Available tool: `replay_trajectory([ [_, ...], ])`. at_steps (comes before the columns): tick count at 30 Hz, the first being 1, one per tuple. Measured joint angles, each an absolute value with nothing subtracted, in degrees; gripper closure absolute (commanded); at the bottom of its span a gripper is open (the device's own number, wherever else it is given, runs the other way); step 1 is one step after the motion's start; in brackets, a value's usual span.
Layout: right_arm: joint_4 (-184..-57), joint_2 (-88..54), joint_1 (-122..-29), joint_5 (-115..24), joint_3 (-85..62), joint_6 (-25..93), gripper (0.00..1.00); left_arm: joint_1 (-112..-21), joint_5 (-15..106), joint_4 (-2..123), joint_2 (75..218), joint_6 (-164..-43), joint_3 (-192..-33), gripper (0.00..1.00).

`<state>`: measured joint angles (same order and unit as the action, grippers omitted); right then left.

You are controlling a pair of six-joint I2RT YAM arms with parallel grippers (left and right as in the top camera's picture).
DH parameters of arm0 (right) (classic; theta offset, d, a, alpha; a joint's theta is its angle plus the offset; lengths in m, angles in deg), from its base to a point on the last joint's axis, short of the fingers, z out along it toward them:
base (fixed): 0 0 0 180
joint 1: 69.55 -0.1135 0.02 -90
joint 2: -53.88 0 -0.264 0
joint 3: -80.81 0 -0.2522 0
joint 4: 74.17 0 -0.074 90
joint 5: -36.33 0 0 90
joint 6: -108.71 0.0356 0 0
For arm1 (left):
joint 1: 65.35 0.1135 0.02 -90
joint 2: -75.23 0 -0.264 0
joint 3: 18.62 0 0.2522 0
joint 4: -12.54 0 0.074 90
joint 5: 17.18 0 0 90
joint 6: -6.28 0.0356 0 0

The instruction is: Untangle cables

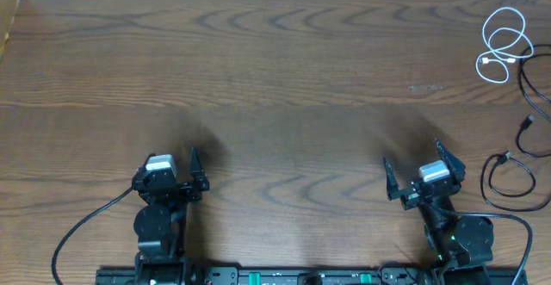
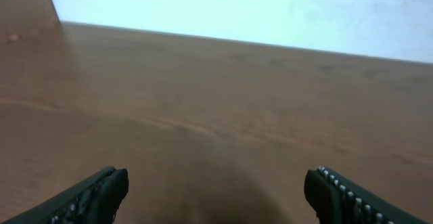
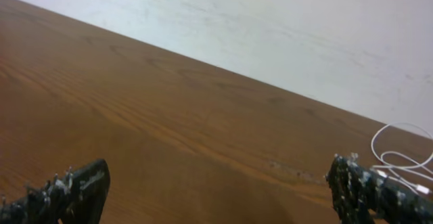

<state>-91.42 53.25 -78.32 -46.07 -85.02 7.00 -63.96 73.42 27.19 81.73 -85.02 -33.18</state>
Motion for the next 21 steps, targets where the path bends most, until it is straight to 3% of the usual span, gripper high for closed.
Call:
replay_trajectory([
  [7,-91.4,53.3,-78.3,-46.1,-85.0,7.0,0.01,-64.0,73.4,27.8,75.9,-84.7,-33.5,0.11],
  [21,-91.4,53.3,-78.3,-46.1,-85.0,7.0,0.01,-64.0,73.4,27.8,77.1,-84.7,-33.6,0.11],
])
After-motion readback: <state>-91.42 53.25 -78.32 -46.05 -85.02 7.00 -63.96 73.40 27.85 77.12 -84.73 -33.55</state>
